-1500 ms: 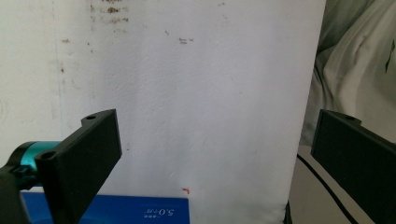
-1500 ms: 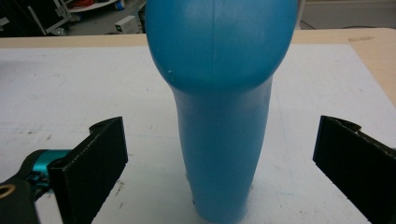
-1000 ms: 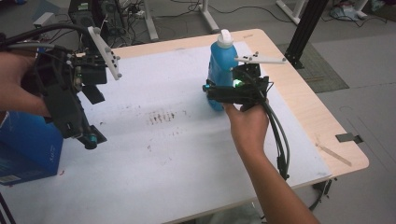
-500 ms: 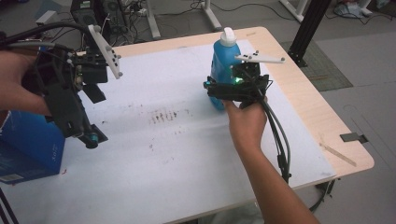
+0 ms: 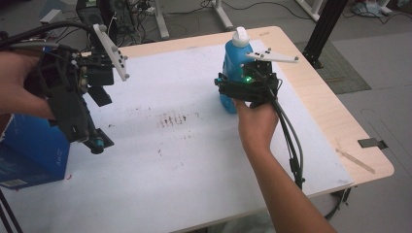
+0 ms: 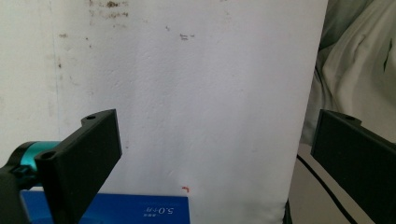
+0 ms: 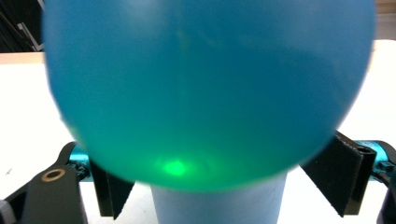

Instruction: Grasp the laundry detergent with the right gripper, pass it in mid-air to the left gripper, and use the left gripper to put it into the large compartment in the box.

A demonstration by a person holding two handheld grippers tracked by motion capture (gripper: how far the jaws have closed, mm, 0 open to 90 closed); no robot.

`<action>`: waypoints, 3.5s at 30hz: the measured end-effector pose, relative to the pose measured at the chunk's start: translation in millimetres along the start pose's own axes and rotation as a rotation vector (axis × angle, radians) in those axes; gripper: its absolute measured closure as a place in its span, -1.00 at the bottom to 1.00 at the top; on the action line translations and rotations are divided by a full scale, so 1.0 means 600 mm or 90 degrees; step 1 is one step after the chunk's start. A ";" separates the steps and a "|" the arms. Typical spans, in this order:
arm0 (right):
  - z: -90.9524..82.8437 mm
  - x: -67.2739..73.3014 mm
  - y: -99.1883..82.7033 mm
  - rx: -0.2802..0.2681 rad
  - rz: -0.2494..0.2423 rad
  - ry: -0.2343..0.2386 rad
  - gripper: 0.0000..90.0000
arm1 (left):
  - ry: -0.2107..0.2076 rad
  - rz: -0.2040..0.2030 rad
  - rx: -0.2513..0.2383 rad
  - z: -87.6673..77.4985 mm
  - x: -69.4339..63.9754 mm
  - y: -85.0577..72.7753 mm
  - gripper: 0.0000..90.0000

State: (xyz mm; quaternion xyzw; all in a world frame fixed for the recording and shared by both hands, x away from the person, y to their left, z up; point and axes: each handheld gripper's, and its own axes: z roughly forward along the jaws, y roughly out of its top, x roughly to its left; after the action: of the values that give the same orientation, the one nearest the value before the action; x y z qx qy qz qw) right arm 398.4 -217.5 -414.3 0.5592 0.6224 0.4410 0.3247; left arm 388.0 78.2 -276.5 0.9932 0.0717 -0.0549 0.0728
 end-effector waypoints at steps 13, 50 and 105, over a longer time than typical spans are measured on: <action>0.002 -0.001 0.001 -0.003 0.000 -0.001 -0.42 | 0.000 -0.003 -0.002 0.001 0.001 -0.002 -0.96; -0.013 0.005 0.031 -0.003 -0.088 0.029 -0.01 | -0.002 -0.008 -0.008 -0.001 0.007 -0.006 -0.96; -0.078 0.020 0.091 0.066 -0.332 0.712 -0.01 | 0.001 0.074 -0.060 -0.055 -0.014 0.040 -0.96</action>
State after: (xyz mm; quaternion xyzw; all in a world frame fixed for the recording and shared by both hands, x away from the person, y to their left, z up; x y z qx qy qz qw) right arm 377.0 -215.1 -344.8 0.0875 0.8352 0.5426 0.0187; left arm 386.4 58.5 -239.8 0.9912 0.0166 -0.0467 0.1228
